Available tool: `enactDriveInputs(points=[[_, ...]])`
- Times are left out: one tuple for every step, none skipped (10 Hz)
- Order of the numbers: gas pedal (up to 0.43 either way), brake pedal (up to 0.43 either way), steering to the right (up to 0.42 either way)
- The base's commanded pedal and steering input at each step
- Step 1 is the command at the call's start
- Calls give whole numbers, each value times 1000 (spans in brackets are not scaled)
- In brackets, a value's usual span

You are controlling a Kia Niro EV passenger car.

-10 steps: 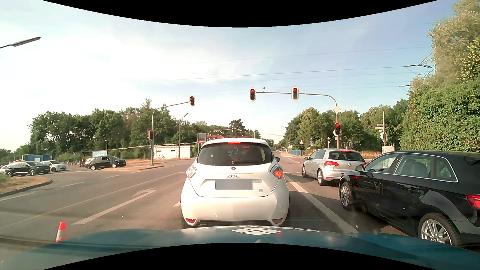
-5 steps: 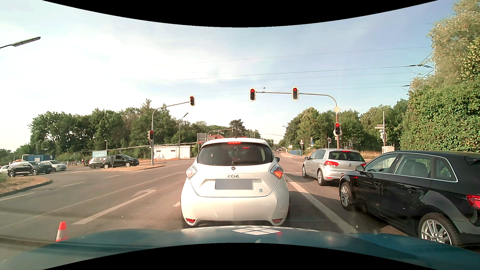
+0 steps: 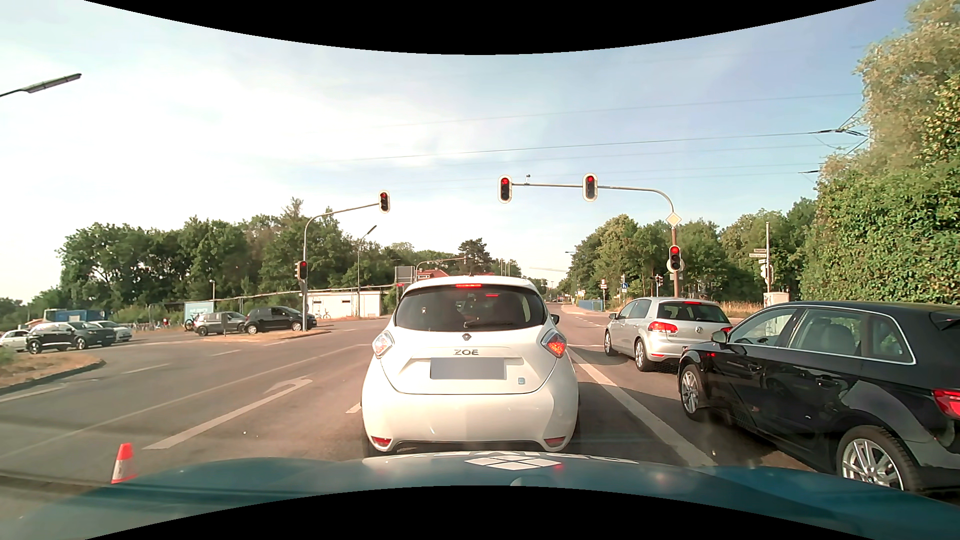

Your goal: Follow the waypoints while adhering to traffic rules and regulations

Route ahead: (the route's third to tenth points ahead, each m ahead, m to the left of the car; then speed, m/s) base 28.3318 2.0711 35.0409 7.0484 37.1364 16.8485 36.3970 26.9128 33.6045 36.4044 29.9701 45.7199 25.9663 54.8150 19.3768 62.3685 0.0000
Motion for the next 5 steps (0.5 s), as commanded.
enactDriveInputs(points=[[0, 213, 5], [0, 213, 5], [0, 213, 5], [0, 213, 5], [0, 213, 5]])
